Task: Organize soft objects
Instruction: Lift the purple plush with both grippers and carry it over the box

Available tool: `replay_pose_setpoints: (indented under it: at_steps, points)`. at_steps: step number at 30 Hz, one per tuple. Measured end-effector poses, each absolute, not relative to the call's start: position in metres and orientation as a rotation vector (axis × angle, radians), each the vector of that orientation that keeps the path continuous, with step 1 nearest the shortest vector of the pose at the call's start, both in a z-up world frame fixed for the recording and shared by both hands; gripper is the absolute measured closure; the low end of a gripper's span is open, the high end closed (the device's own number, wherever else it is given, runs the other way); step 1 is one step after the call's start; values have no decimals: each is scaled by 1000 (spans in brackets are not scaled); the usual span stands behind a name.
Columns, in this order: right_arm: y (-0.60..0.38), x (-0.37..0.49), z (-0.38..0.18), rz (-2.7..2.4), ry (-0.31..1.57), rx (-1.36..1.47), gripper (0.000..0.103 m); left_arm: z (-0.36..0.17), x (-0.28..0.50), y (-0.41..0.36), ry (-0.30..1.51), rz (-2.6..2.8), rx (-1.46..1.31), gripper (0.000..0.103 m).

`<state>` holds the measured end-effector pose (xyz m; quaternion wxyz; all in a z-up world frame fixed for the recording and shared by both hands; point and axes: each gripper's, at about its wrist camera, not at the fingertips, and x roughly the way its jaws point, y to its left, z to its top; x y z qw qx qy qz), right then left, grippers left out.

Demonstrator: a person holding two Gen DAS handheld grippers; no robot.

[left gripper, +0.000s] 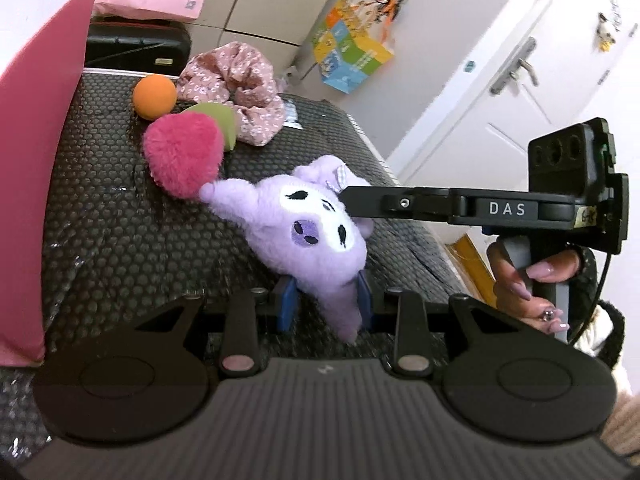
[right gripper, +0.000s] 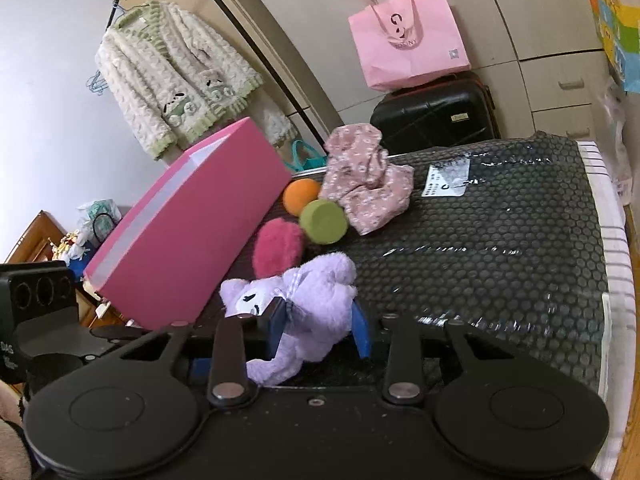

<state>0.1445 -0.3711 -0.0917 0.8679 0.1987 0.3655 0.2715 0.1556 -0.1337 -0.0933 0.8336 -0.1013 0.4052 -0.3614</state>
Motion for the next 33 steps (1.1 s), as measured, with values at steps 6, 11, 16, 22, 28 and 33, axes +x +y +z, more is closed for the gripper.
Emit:
replay_pose_setpoints:
  at_steps: [6,11,16,22,28,33]
  points:
    - [-357,119,-82,530,837,458,62,-85,134,-117,918,-807,-183,72]
    - [-345,103,-81,536,908,504,62,-82,117,-100,953,-826,-175,72]
    - [-323,91,-70,553,935,460,62,-76,104,-81,997,-832,-180,72]
    - [-292,83,-56,608,951,418,62,-62,87,-51,1002,-822,-170,72]
    - [-262,81,-36,666,960,384,63,-45,74,-18,996,-820,-175,72]
    - [-238,79,-15,721,954,361,63,-25,64,6,967,-816,-146,72]
